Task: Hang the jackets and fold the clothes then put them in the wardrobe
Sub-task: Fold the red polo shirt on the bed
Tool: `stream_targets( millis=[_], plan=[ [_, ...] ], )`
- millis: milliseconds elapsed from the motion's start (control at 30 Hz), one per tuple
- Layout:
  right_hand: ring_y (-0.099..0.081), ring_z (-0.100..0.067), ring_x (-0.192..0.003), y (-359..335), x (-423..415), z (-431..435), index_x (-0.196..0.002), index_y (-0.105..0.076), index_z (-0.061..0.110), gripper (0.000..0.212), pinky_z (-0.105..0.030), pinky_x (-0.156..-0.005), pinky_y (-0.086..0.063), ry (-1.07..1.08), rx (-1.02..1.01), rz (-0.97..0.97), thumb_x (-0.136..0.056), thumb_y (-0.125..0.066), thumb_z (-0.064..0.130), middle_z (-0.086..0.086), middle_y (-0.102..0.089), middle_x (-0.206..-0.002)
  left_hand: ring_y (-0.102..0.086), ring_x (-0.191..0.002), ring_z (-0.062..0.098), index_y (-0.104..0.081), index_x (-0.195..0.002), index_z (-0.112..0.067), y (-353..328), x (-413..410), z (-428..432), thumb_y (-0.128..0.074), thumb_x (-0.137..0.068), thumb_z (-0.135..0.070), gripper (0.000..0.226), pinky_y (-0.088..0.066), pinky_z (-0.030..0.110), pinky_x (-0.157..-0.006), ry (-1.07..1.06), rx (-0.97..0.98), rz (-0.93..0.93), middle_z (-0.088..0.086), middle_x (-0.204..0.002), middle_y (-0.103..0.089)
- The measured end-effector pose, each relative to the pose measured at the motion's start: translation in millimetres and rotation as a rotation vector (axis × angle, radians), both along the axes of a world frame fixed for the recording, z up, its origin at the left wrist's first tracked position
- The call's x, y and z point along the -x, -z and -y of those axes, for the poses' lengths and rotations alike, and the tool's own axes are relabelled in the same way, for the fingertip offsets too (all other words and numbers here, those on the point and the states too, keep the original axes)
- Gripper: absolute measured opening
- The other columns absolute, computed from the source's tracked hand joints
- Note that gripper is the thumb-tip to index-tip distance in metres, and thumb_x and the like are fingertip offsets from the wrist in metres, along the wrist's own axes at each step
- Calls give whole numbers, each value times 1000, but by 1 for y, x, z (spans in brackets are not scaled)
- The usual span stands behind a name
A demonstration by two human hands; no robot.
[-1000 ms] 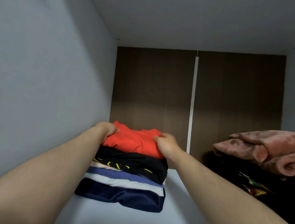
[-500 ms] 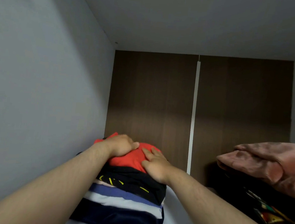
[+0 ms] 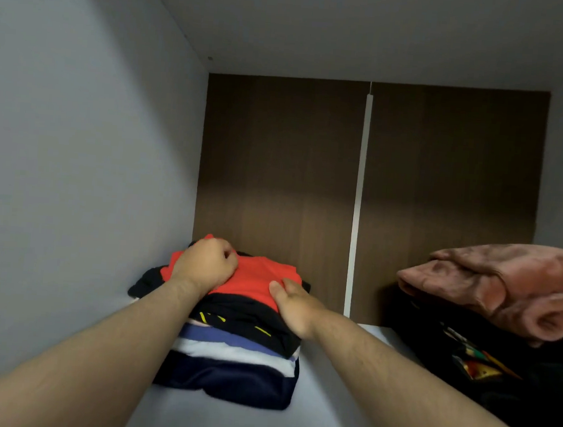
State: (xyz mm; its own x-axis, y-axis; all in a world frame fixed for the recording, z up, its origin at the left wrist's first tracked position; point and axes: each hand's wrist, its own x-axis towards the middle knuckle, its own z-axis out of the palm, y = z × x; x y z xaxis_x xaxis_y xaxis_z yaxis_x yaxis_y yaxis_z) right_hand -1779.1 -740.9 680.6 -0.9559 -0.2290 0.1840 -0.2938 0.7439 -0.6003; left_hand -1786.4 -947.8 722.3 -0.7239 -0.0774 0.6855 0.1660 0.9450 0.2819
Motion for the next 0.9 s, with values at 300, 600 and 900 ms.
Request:
stream_targets(
  millis=[300,600,900],
  plan=[
    [-46,-30,-132,5,-64,-58,-154,-24,26,59,-39,-105,-40,-31,-368,-257,-101,-35,49,-8,-45,-146,-60,-106,32,-68,-103,-10,14,-53,-4,-40,-102,-38,39,-43,39,-94,1,191,63,12,-113,-69],
    [-55,-31,-106,5,-105,-87,-128,-47,18,39,-37,-78,-45,-96,-663,-558,-90,-52,20,-9,-55,-115,-62,-102,21,-72,-108,-21,5,-128,-49,-55,-95,-23,22,-48,30,-87,138,238,208,-2,-105,-72],
    [-53,-31,-115,-7,-177,-115,-129,-47,17,36,-38,-84,-46,-47,-622,-499,-94,-50,25,-8,-54,-120,-63,-97,21,-72,-104,-19,9,-201,-84,-57,-94,-29,21,-50,37,-89,252,250,330,-2,-102,-72]
  ],
)
